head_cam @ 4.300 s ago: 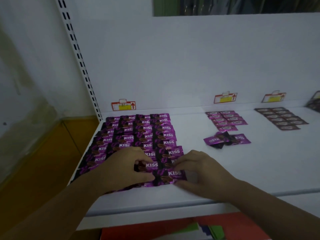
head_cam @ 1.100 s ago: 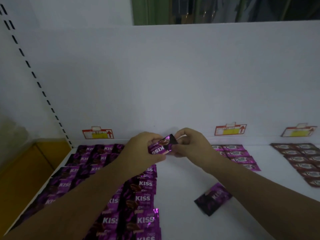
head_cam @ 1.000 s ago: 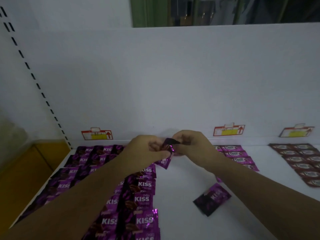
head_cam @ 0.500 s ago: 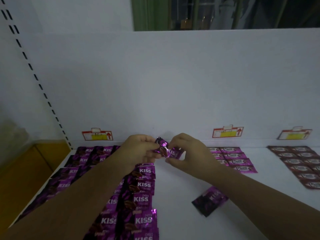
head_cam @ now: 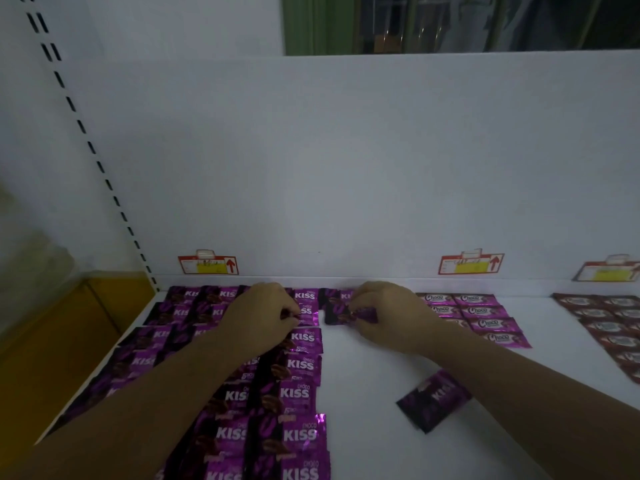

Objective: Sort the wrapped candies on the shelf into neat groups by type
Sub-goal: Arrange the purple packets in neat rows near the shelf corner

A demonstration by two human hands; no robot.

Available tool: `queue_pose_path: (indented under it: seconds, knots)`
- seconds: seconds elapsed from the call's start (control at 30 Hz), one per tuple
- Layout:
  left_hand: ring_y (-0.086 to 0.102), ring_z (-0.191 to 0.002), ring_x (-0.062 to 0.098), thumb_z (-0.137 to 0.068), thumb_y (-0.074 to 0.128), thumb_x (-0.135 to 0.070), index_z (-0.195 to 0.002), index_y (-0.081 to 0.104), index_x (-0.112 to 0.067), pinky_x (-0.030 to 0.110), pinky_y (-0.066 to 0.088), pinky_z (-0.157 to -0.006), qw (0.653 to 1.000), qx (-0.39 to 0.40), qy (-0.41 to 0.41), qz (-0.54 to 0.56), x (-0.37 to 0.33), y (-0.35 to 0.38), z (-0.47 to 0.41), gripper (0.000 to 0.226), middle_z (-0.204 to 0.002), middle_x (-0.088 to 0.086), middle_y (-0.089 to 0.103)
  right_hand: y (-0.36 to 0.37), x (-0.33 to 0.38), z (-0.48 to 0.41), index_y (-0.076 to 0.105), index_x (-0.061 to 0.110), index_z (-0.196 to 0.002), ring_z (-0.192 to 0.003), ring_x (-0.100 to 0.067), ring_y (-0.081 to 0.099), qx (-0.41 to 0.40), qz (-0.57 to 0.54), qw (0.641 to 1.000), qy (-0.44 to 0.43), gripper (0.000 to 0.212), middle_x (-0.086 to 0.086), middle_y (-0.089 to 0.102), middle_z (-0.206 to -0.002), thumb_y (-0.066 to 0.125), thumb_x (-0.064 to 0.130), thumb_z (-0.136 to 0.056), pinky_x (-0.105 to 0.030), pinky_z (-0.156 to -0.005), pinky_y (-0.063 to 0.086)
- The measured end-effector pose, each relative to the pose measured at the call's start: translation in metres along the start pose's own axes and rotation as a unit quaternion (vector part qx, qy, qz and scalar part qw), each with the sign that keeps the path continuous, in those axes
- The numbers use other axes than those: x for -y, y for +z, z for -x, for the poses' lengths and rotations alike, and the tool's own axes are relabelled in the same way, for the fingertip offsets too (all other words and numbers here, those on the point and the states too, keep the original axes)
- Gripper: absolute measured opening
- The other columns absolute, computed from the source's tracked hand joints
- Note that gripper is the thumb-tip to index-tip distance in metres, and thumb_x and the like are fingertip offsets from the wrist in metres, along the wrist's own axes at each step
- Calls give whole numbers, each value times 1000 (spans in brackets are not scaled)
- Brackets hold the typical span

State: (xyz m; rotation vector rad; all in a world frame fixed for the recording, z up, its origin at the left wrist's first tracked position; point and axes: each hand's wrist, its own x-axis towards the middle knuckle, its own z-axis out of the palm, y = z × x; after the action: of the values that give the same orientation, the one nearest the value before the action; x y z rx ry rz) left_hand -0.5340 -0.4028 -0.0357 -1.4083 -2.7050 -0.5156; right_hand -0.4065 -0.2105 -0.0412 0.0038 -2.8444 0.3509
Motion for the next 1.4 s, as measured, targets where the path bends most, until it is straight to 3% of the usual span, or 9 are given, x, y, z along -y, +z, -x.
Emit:
queue_pose_path:
  seconds: [0.33,0.43,0.5,0.57,0.77,0.93,1.1,1.23,1.4]
  knots:
    - [52,-83,6,-85,63,-23,-98,72,-20,21,44,-81,1000,-10,10,19,-4,-2,1,16,-99,-3,65,2,0,0,71,19,-105,-107,-15,55,17,-7,1000,3,24,2,64,-117,65,24,-82,-21,-91,38]
    - [49,-86,4,-83,64,-25,-103,69,-21,15,37,-77,998,-15,44,48,-20,-4,4,21,-100,-7,61,-14,-8,17,69,21,-105,-105,-11,54,14,-49,998,31,23,4,64,-115,67,24,-82,-16,-89,36]
    - [48,-87,-2,-81,65,-30,-107,67,-26,7,34,-72,993,27,83,84,-39,-3,9,26,-96,-16,55,-28,-14,36,67,29,-106,-99,0,51,55,-61,996,44,23,12,62,-112,67,27,-82,-7,-83,33]
    - [51,-88,-6,-80,67,-35,-109,65,-30,6,36,-72,983,88,110,114,-59,-1,13,30,-95,-22,53,-42,-18,57,64,37,-106,-95,7,48,108,-48,991,58,26,19,60,-111,67,32,-81,-10,-84,36]
    - [56,-84,-8,-79,69,-36,-105,64,-35,9,45,-70,970,158,106,148,-80,-2,7,26,-90,-24,60,-52,-13,111,62,30,-114,-105,3,51,160,-38,985,52,33,15,59,-118,66,35,-81,-11,-90,40]
    - [60,-80,-9,-78,72,-34,-110,65,-30,8,48,-67,944,250,106,186,-90,6,6,33,-90,-22,63,-48,-5,121,64,31,-109,-92,6,53,125,-57,987,86,30,21,60,-103,68,32,-80,-7,-77,42]
    - [62,-79,-8,-77,73,-32,-112,64,-28,7,48,-69,928,292,113,204,-98,9,6,36,-85,-24,63,-44,4,118,66,30,-85,-75,4,58,70,-158,974,143,16,20,62,-80,74,19,-76,-9,-65,46]
    - [67,-69,6,-78,73,-15,-92,69,-22,17,52,-61,902,303,49,303,-95,4,5,16,-81,-2,71,-41,10,108,65,28,-76,-65,-1,62,18,-229,957,179,18,16,64,-71,78,16,-73,-16,-61,51]
    - [68,-65,17,-82,66,-1,-88,64,-6,24,54,-57,857,273,-55,434,-82,-6,9,8,-75,8,72,-37,19,97,63,33,-76,-66,-5,65,-36,-289,940,179,23,17,66,-76,79,17,-72,-24,-63,55]
